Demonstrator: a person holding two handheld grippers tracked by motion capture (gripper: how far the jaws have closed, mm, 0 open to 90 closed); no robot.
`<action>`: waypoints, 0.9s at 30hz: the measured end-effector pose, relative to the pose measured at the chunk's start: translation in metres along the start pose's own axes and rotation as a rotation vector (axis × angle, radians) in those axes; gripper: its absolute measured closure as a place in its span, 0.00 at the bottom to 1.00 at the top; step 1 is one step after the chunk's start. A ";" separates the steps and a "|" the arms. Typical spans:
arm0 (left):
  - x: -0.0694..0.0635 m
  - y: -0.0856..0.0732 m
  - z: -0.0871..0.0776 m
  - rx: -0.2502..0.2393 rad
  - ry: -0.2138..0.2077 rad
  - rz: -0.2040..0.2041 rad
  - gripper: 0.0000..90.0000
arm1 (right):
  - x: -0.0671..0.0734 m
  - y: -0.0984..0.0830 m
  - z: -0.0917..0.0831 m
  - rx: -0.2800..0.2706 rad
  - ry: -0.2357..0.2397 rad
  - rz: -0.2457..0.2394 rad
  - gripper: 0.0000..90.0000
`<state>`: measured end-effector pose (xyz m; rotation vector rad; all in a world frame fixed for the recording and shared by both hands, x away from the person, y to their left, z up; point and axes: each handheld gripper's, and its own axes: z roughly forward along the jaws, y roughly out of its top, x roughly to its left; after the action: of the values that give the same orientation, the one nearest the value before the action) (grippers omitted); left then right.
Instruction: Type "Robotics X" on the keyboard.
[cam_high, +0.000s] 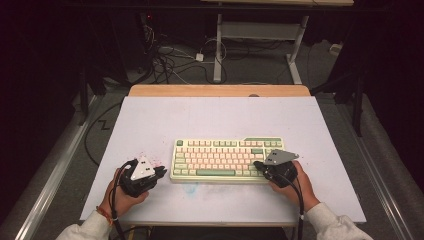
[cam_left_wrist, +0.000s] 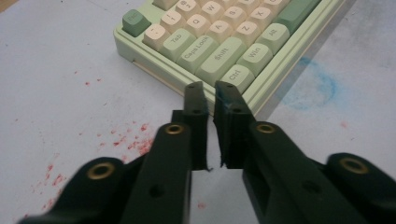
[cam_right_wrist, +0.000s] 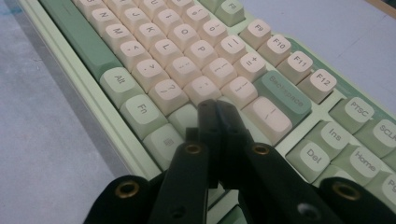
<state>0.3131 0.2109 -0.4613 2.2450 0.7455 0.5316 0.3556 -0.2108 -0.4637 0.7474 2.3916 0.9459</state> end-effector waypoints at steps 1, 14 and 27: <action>0.000 0.001 0.000 0.005 -0.007 0.001 0.96 | 0.000 0.000 0.000 0.000 -0.001 0.000 1.00; -0.001 0.025 0.015 0.053 -0.068 0.019 0.97 | 0.001 -0.001 0.000 -0.005 -0.003 -0.005 1.00; -0.007 0.067 0.046 0.077 -0.108 0.069 0.97 | 0.002 -0.001 0.000 -0.005 -0.014 -0.004 1.00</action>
<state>0.3577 0.1441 -0.4447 2.3579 0.6459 0.4170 0.3539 -0.2098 -0.4647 0.7449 2.3770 0.9422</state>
